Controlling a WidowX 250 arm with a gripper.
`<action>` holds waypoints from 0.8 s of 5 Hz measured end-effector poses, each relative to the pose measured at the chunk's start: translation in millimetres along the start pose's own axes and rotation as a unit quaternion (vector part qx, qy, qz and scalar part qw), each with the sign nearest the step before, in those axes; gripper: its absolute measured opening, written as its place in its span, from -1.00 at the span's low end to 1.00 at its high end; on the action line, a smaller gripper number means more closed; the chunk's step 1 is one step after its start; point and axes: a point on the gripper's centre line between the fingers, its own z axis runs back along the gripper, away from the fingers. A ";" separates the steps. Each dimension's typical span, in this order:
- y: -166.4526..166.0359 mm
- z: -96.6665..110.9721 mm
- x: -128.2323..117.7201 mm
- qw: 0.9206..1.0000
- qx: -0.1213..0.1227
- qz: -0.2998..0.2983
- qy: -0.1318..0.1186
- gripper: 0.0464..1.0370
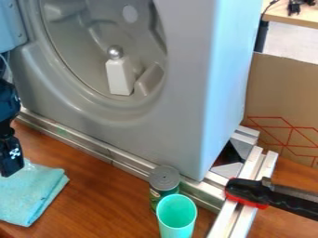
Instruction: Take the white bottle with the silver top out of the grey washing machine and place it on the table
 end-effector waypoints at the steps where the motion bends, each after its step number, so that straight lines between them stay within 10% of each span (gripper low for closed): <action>1: -1.9 -3.0 -1.2 1.000 -0.005 0.000 0.004 0.93; 4: -34.4 49.2 47.7 0.993 -0.021 0.003 -0.112 0.93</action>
